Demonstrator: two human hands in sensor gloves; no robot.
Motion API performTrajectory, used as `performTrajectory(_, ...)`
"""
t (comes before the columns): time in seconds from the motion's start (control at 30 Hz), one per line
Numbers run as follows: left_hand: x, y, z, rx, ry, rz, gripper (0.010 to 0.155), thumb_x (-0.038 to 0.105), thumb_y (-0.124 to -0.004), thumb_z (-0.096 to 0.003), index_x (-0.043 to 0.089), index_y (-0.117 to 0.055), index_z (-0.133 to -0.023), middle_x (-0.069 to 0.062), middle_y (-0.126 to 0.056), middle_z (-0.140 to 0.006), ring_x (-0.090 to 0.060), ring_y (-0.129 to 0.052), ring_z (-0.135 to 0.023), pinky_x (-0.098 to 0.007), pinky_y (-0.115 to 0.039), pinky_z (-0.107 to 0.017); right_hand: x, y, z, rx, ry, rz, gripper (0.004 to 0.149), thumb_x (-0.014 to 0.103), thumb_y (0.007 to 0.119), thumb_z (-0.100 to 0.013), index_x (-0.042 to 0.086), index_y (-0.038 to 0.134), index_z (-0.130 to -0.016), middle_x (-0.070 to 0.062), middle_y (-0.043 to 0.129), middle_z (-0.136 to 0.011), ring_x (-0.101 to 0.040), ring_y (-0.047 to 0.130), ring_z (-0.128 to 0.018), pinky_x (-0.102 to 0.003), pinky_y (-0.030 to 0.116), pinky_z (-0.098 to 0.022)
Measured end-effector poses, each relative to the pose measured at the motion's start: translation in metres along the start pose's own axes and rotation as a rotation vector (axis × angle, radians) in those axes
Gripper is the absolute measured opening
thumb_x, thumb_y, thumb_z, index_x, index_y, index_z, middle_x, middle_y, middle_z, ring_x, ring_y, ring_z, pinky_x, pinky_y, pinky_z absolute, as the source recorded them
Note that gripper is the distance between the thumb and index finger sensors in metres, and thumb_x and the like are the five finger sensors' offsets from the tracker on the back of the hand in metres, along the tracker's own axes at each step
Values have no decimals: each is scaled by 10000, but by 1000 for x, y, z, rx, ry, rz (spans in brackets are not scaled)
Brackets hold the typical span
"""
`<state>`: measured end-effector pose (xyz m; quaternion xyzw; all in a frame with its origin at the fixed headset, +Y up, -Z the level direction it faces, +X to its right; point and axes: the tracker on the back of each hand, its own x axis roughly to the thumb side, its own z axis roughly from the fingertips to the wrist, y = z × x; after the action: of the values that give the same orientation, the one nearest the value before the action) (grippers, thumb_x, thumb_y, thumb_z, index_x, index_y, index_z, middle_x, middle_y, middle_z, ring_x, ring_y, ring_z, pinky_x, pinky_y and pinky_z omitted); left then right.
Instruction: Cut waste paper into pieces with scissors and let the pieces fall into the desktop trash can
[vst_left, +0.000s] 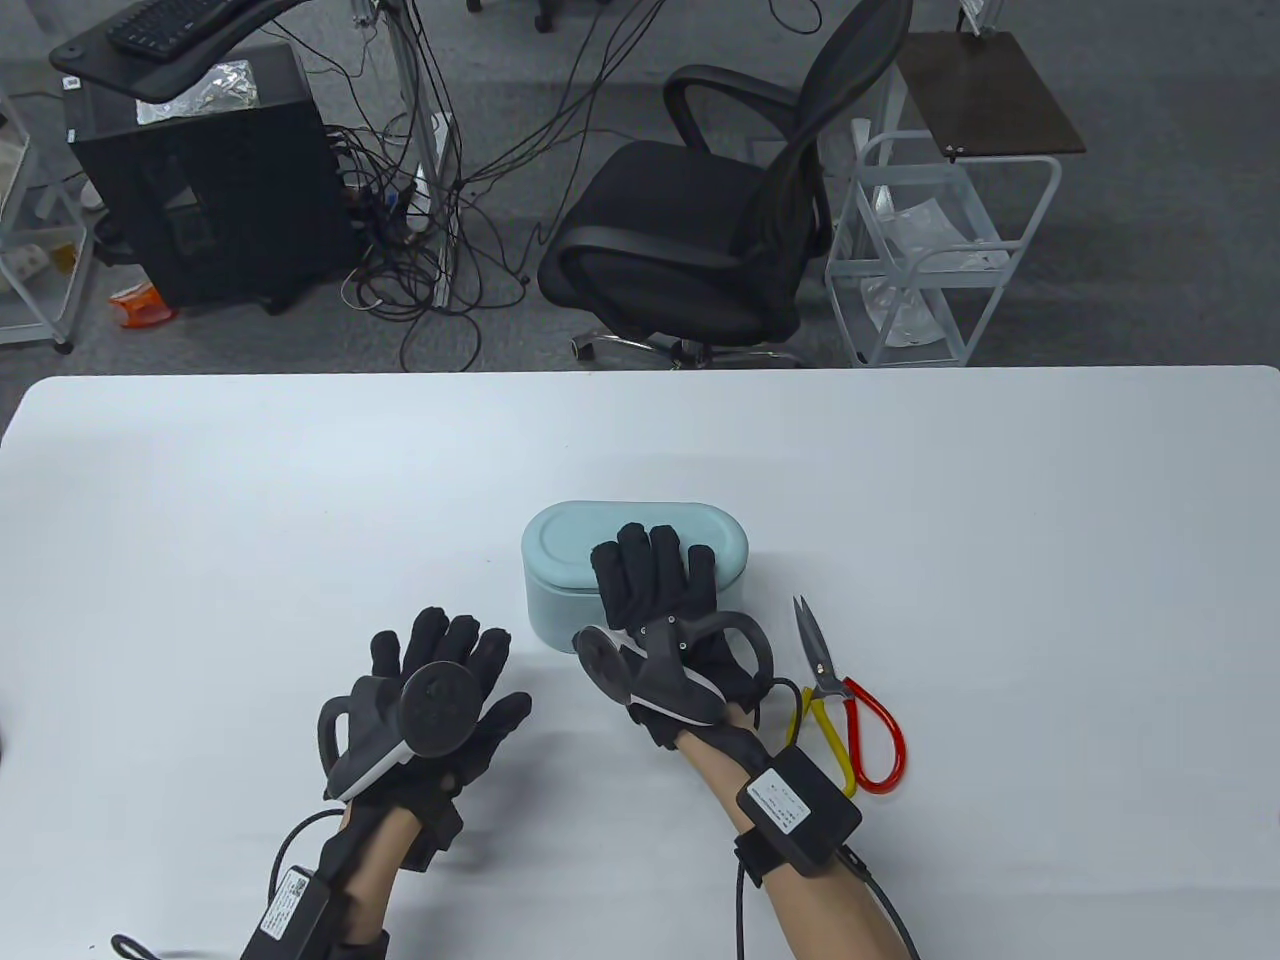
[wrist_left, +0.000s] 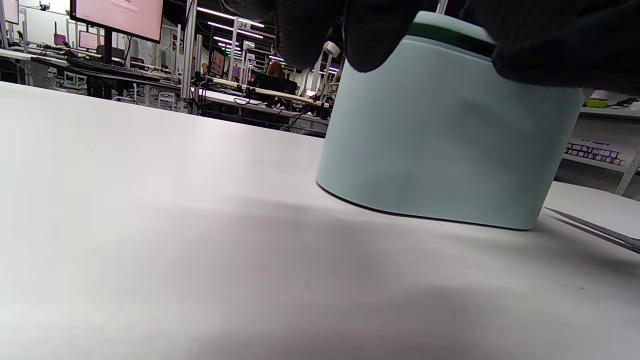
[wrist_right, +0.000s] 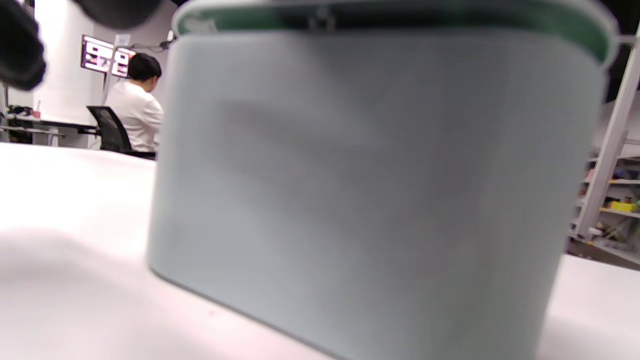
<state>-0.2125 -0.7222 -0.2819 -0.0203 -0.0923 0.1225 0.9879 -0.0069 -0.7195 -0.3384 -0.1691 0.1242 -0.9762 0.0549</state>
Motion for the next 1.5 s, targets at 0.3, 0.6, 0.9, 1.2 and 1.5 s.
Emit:
performTrajectory(0.3,-3,1,-1,0,16,8,762,653,-640,-470,267,-582,-1124,-84,-556,-1222,-423,-380,-1146,-699,-286,-750,11,9,10,-52,-15,158,853,631,546,-424,165,223,-1062,-153,331,-1171,-465,432,-1057,-662,452,-752)
performTrajectory(0.6,-4,1,-1,5,16,11,762,653,-639,-470,268,-580,-1125,-83,-551,-1224,-423,-379,-1146,-699,-285,-750,11,13,7,-28,-8,111,858,618,559,-420,147,246,-1066,-168,348,-1176,-477,429,-1062,-667,440,-753)
performTrajectory(0.9,-4,2,-1,9,13,12,762,653,-640,-469,267,-582,-1124,-84,-553,-1223,-423,-379,-1146,-699,-286,-750,9,8,4,-24,-5,69,824,603,563,-420,158,306,-1065,-155,396,-1172,-467,460,-1058,-667,459,-748)
performTrajectory(1.2,-3,1,-1,7,12,8,762,653,-640,-469,269,-582,-1124,-84,-550,-1224,-420,-379,-1147,-699,-285,-750,12,14,7,-23,-23,102,848,600,564,-422,128,269,-1061,-195,355,-1165,-484,430,-1051,-656,451,-748)
performTrajectory(1.5,-1,0,-1,4,5,2,764,652,-641,-469,271,-572,-1127,-76,-525,-1234,-414,-361,-1151,-699,-281,-749,9,13,6,-9,-20,95,863,630,561,-421,154,246,-1068,-181,338,-1174,-479,417,-1055,-653,434,-754)
